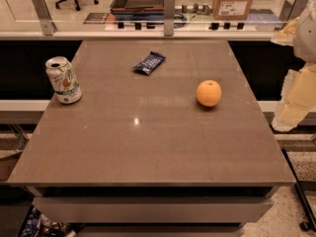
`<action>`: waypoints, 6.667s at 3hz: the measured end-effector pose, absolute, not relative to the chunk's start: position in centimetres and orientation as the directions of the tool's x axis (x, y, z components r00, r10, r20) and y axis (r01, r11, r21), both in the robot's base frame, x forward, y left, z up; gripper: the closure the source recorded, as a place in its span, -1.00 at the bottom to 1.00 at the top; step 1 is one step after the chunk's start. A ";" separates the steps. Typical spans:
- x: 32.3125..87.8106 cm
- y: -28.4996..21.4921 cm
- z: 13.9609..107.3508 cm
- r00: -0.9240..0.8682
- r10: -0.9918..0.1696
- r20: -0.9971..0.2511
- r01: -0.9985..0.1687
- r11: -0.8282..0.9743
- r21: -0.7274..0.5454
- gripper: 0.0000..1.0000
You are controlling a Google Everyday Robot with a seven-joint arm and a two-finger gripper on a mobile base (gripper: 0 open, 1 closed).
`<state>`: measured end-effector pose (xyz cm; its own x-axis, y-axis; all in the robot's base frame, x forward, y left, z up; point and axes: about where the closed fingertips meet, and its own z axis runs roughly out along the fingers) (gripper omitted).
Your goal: Move orange near rxbar blueberry
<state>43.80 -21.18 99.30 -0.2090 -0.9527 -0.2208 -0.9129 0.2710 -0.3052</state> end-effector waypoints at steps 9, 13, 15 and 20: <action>58.2 -16.7 84.2 -0.287 -0.657 -0.697 -0.883 0.463 -0.072 -1.00; 59.8 -13.5 82.9 -0.280 -0.558 -0.781 -0.896 0.444 0.005 -0.62; 59.8 -13.0 82.7 -0.278 -0.560 -0.781 -0.900 0.436 0.008 0.31; 64.1 -11.8 86.0 -0.299 -0.516 -0.803 -0.874 0.486 0.012 1.00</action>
Offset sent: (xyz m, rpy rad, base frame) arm 0.0624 0.0017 -0.0375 0.1588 0.0312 -0.0831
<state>64.09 -11.78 86.03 -0.2986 -0.5165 -0.8025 -0.8738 0.4861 0.0123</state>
